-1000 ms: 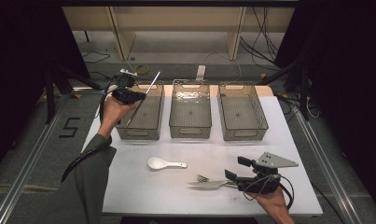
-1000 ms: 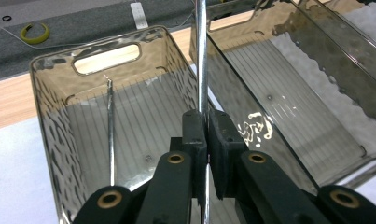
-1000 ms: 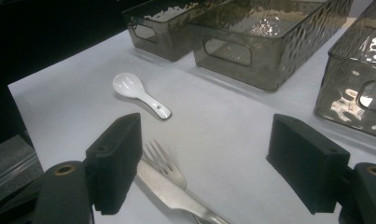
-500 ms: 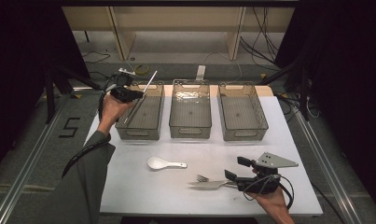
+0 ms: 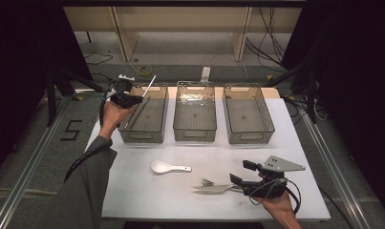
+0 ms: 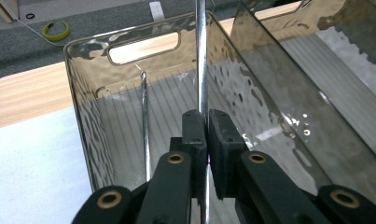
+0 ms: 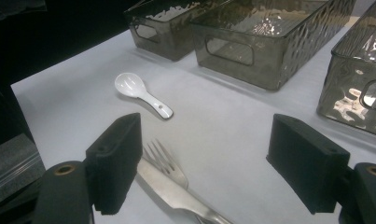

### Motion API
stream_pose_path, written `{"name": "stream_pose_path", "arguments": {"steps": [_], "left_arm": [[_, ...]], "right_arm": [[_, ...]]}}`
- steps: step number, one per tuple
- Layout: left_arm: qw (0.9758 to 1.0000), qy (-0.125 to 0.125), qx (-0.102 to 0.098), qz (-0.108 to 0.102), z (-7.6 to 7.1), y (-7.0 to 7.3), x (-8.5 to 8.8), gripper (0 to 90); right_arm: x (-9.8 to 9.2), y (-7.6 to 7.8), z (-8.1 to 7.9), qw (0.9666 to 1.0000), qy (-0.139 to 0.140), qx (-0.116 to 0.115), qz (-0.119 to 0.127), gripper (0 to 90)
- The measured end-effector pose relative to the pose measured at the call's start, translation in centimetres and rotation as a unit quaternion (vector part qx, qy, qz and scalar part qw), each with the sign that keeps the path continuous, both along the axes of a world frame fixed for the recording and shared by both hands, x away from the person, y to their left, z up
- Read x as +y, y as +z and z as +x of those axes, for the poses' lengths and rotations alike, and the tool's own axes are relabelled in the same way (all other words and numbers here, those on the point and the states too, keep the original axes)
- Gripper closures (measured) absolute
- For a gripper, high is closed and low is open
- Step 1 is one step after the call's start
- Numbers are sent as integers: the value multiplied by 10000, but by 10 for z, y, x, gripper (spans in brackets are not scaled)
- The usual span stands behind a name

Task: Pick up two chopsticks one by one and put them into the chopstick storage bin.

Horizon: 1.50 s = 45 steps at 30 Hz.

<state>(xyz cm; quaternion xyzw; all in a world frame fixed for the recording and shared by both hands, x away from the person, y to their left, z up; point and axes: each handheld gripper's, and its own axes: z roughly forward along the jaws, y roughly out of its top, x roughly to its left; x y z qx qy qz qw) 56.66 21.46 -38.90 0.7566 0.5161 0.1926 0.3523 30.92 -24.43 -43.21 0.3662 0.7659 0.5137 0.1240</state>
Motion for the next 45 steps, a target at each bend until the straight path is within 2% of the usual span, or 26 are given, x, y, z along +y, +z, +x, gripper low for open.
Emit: {"name": "stream_pose_path", "arguments": {"steps": [11, 24, 28, 33, 36, 37, 40, 42, 45], "left_arm": [[10000, -20, -23, 2, 1, -8, 2, 849], [9998, -40, 208, 52, 2, -22, 3, 845], [9997, 58, 240, -7, 3, -25, 6, 837], [9997, 42, 237, -60, 1, -22, 8, 662], [9993, 12, 304, -205, -4, -16, 9, 553], [9990, 2, 324, -318, -6, -14, 8, 520], [9976, -75, 393, -562, -15, -8, 7, 436], [9977, -176, 411, -502, -22, -5, 3, 388], [9971, -311, 386, -582, -34, -2, -2, 333]], "right_arm": [[0, 0, 0, 10000, 6, 8, -10, 268], [0, 0, 0, 10000, 3, 10, -18, 268], [0, 0, -1, 10000, 8, -1, -9, 268], [0, 0, 0, 10000, 9, -3, -7, 268], [0, 0, -1, 10000, 0, 2, -10, 268], [0, 0, 0, 10000, -2, 5, -10, 268], [0, 0, 0, 10000, -5, 3, -18, 268], [0, 0, 0, 10000, -4, 1, -16, 268], [0, 0, -1, 10000, -4, 7, -24, 268]]}}
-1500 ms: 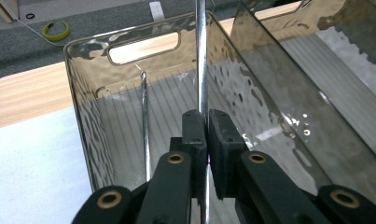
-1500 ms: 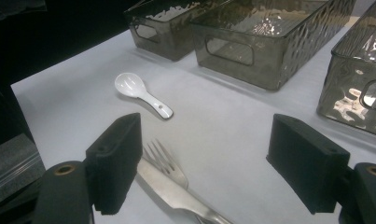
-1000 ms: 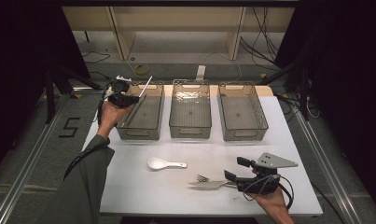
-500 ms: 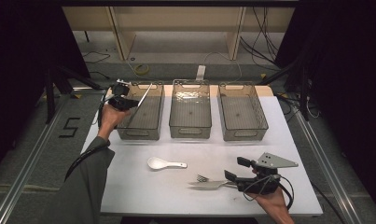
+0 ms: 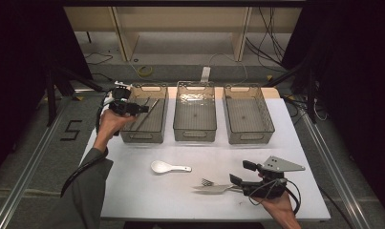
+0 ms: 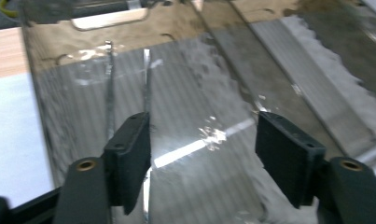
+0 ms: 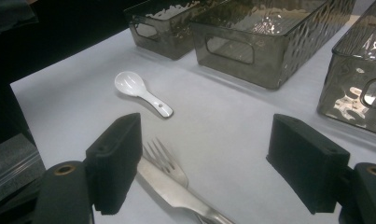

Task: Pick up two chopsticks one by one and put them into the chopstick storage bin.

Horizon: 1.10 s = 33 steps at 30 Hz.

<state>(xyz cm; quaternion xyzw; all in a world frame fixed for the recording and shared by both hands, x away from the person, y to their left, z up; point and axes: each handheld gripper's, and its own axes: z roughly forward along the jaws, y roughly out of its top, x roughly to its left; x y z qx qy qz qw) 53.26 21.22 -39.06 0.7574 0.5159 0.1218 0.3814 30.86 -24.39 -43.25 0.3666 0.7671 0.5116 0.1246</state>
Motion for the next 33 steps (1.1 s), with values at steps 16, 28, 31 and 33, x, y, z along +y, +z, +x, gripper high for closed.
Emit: {"name": "stream_pose_path", "arguments": {"steps": [16, 28, 31, 33], "left_arm": [[9982, -585, -120, -51, -41, 2, -28, 219], [9950, -978, -199, 56, -63, 4, -39, 196], [9939, -1082, -175, 104, -68, 3, -45, 190], [9931, -1155, -143, 113, -71, 2, -49, 190]], "right_arm": [[0, 1, -2, 10000, 16, -43, -17, 268], [1, 1, -2, 10000, 37, -38, -24, 264], [1, 1, -2, 10000, 39, -33, -20, 264], [1, 1, -2, 10000, 38, -38, -27, 264]]}}
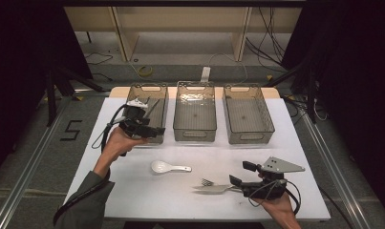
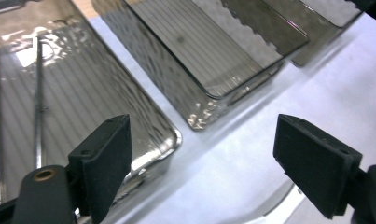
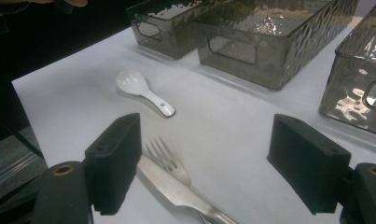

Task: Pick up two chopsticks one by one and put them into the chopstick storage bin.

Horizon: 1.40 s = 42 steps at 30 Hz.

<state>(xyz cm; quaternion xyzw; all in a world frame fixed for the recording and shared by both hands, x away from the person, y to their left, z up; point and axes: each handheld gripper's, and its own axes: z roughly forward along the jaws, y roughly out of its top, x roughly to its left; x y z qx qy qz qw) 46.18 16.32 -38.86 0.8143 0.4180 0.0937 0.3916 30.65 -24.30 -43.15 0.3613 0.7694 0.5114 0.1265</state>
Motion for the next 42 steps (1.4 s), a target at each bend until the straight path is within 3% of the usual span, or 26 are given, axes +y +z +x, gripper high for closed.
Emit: {"name": "stream_pose_path", "arguments": {"steps": [10, 18, 29, 36, 42], "left_arm": [[9991, -376, 49, 202, -16, -5, -14, 189], [9970, -647, 136, 395, -27, -15, -27, 189], [9962, -739, 221, 402, -34, -23, -34, 194], [9945, -844, 299, 545, -37, -29, -38, 194], [9913, -1005, 419, 742, -39, -38, -43, 194]], "right_arm": [[0, 0, 0, 10000, 16, 8, 2, 264], [0, 0, 0, 10000, 25, 22, 10, 264], [-1, -2, 1, 10000, 24, 61, 23, 263], [-1, -2, 2, 10000, 41, 71, 35, 259], [0, -2, 2, 10000, 78, 42, 20, 251]]}}
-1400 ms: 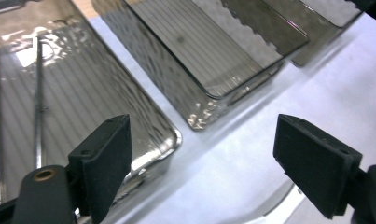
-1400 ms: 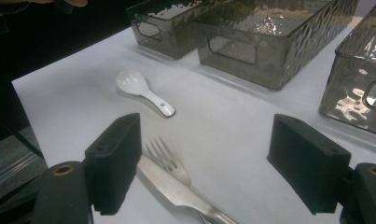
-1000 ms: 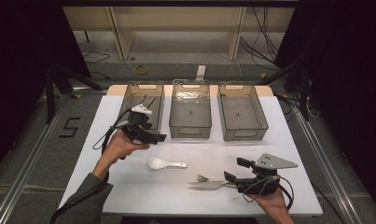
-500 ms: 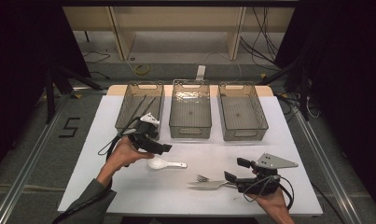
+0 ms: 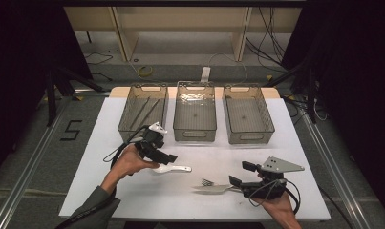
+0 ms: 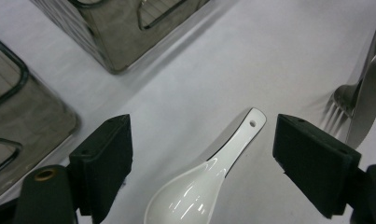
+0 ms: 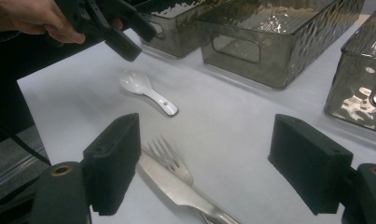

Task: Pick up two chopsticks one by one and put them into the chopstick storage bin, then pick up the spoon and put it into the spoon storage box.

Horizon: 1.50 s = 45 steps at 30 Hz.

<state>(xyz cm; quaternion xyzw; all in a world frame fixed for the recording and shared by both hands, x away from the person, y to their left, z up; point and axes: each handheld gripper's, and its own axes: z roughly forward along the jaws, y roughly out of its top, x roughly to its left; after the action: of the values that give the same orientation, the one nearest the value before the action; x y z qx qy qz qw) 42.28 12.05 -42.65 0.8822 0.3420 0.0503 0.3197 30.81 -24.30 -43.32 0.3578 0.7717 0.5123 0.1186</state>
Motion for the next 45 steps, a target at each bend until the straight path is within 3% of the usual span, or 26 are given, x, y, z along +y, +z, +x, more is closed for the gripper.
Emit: {"name": "stream_pose_path", "arguments": {"steps": [9, 29, 36, 39, 45], "left_arm": [[9991, -284, 155, 259, -2, -7, -10, 194], [9961, -490, 274, 684, -3, -17, -19, 200], [9931, -652, 344, 908, -4, -23, -26, 252], [9907, -731, 389, 1080, -4, -27, -29, 300], [9882, -818, 330, 1256, -4, -32, -31, 381]], "right_arm": [[-2, 0, -2, 10000, -54, -4, -16, 248], [1, 0, -1, 10000, -12, 4, -84, 248], [1, -1, -2, 9999, -27, -8, -129, 249], [1, 0, -2, 9999, -36, -6, -136, 249], [2, 0, -3, 9998, -24, -27, -183, 250]]}}
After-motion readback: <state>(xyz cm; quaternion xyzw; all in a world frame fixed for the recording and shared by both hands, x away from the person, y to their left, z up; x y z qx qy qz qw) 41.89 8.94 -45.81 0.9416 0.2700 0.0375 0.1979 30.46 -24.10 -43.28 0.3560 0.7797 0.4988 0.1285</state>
